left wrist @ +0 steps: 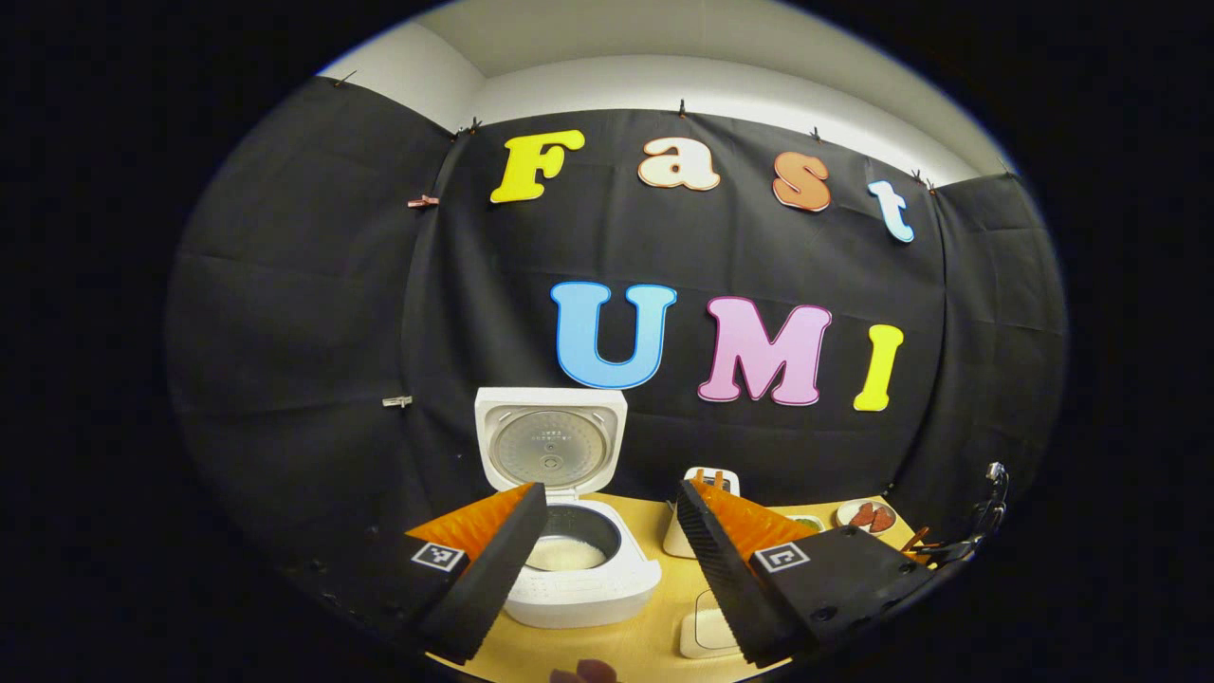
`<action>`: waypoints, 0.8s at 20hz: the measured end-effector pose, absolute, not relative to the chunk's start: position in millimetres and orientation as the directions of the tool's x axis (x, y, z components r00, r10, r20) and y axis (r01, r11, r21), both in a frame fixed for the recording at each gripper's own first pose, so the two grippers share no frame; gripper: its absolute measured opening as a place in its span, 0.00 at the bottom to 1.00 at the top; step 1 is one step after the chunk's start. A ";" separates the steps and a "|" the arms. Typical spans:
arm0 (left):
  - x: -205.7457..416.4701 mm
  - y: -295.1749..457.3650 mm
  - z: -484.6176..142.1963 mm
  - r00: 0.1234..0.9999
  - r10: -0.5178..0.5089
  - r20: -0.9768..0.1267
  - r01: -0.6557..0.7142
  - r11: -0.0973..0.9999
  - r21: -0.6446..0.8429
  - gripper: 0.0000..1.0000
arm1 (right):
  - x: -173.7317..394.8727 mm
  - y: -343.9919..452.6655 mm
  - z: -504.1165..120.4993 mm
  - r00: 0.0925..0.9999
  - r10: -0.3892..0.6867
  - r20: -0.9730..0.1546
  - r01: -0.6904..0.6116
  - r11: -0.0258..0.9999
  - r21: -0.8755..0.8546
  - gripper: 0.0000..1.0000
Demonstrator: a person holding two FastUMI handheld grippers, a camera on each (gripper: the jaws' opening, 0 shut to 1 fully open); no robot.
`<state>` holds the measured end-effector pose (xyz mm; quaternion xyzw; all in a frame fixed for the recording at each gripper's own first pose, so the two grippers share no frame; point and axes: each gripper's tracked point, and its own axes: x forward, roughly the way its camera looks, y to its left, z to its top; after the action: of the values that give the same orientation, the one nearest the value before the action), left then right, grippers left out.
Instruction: Close the left gripper, press the button to open the rice cooker; take a wooden spoon from the chopstick holder with the right hand, scoop a spoonful of rice and pour it into the rice cooker, then put the wooden spoon back into the chopstick holder.
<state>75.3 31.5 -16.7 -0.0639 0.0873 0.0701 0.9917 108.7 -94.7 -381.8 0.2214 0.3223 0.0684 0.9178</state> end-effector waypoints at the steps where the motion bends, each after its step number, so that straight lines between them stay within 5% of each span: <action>1: 74.1 32.3 -18.9 0.972 0.134 -0.191 -0.158 0.981 -0.115 0.95 | 114.1 -94.2 -387.6 0.781 0.272 -0.562 0.024 0.886 0.462 0.89; 5: 70.0 36.0 -28.0 0.961 0.161 -0.226 -0.191 0.975 -0.115 0.95 | 127.8 -88.9 -402.9 0.774 0.267 -0.574 0.063 0.870 0.489 0.71; 7: 64.9 36.9 -32.0 0.958 0.164 -0.234 -0.194 0.975 -0.108 0.95 | 126.4 -83.2 -399.5 0.779 0.271 -0.566 0.047 0.874 0.483 0.47; 9: 58.4 42.9 -36.3 0.955 0.173 -0.242 -0.200 0.976 -0.090 0.95 | 120.0 -75.3 -388.3 0.786 0.283 -0.550 0.032 0.869 0.493 0.45; 10: 55.8 45.9 -36.5 0.954 0.177 -0.243 -0.204 0.975 -0.088 0.95 | 115.7 -71.1 -387.7 0.786 0.287 -0.548 0.025 0.871 0.491 0.36; 11: 53.9 48.5 -36.1 0.953 0.179 -0.243 -0.207 0.974 -0.095 0.95 | 111.7 -65.8 -390.9 0.779 0.293 -0.555 0.017 0.874 0.486 0.45; 15: 44.7 62.2 -36.7 0.951 0.191 -0.242 -0.227 0.965 -0.129 0.95 | 96.5 -60.8 -401.1 0.750 0.271 -0.603 0.032 0.896 0.443 0.45; 16: 41.6 65.9 -38.5 0.950 0.196 -0.243 -0.232 0.964 -0.130 0.95 | 98.6 -63.3 -402.4 0.755 0.245 -0.609 0.056 0.900 0.432 0.34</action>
<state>41.6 65.9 -38.5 -0.0787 0.1150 0.1087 0.9843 98.6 -63.3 -402.4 0.2174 0.3463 0.0517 0.9111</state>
